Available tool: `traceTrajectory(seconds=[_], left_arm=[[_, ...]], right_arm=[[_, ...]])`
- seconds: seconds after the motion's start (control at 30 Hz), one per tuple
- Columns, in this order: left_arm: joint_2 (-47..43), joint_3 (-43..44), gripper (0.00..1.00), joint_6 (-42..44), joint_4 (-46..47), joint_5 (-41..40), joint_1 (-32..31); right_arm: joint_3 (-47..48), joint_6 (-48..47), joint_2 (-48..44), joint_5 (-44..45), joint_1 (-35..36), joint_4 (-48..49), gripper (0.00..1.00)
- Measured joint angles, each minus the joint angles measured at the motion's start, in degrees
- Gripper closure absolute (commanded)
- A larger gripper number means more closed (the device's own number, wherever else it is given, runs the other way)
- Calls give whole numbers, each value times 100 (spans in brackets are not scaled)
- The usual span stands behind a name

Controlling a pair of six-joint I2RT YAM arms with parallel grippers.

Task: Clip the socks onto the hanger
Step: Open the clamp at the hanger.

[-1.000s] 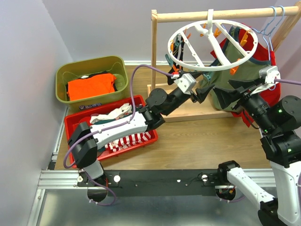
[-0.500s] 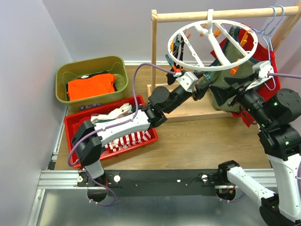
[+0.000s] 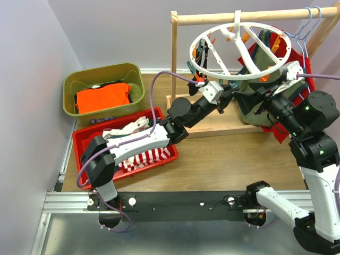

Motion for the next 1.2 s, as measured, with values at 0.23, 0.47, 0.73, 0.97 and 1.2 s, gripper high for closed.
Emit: traceTrajectory(seconds=[0.23,0.47,0.73,0.97,1.2], left_arm=[[-2,0,86,-24,-4,7,0],[-33,-2,87,-162,-31,28,0],[-37,-2,88,-201,-57,92,-11],[-55,0,88,-208,-98,92,-20],[-57,61,92,-205,-223,90,-24]], right_arm=[[55,7,212,-61,39,7,24],[59,107,409,-105,63,151,24],[59,173,428,-105,63,289,27],[59,249,481,-105,63,332,30],[57,304,540,-105,63,345,33]])
